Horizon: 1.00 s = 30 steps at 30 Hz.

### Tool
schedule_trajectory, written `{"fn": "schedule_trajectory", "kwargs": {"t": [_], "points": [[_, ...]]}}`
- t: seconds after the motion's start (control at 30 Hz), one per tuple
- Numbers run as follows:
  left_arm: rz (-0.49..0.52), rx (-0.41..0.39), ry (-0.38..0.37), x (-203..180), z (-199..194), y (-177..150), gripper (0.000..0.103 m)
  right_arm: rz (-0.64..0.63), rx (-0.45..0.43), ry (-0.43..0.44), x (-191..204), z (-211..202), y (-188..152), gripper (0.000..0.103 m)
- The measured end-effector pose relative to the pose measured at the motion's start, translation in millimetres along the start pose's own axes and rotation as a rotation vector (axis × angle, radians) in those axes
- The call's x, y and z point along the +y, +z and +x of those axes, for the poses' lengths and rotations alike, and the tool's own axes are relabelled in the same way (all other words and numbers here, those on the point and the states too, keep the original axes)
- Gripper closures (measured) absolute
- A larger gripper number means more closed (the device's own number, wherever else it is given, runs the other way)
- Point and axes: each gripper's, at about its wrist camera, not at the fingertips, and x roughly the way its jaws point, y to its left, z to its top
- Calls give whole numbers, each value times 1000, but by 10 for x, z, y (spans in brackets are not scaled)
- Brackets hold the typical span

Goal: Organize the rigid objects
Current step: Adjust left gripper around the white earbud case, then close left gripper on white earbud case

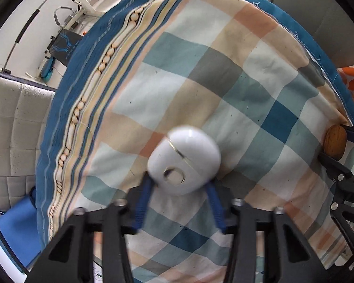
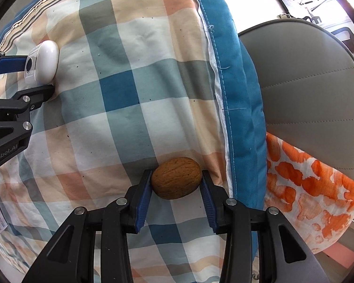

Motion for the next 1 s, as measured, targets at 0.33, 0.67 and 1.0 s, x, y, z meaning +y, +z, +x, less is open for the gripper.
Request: {"fn": "schedule_trajectory", "kwargs": {"t": [0.33,0.67,1.0], "points": [[-219,-42,-165,300,-123,-374,93,37,23,61,-74,33,-69,60],[-543,16,-373,831,-21,-213,53,54,34,84,-115,13,-36,60],[-659,29,-427,718,5,98,40,73,47,102,-202,49,14,60]]}}
